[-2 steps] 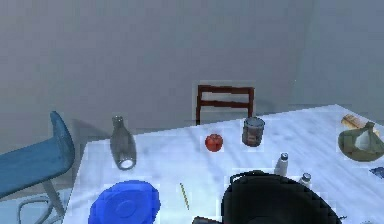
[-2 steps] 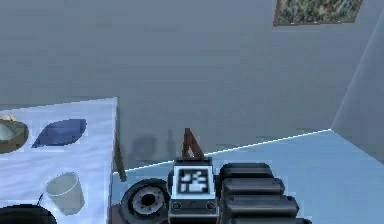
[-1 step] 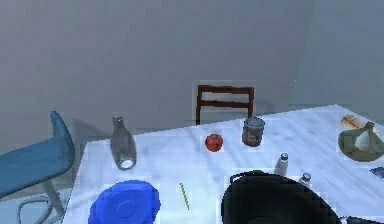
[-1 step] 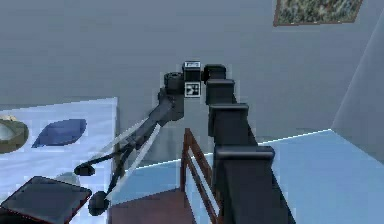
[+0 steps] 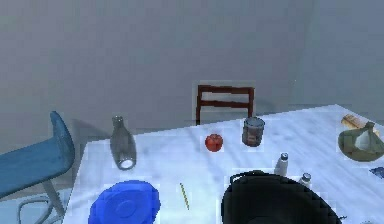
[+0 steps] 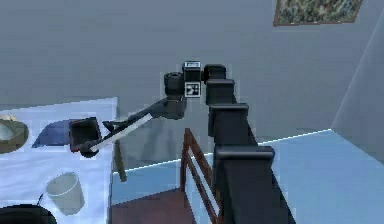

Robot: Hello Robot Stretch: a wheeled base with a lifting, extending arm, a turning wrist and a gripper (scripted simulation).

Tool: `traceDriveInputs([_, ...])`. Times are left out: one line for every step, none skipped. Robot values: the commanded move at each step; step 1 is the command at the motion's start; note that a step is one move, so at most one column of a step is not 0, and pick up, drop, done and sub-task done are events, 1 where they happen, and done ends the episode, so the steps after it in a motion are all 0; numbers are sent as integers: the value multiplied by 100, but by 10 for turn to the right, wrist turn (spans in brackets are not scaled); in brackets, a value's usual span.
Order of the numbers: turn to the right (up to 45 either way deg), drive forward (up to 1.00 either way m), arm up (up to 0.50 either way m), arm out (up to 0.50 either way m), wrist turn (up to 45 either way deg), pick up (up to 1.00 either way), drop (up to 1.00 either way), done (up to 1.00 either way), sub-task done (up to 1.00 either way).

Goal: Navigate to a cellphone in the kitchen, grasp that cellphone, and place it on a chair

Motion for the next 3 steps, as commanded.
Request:
traceDriveInputs([0,0,0,0,300,0,0,0,0])
traceDriveInputs([0,0,-34,0,0,0,0,0,0])
traceDriveInputs([0,0,-32,0,0,0,0,0,0])
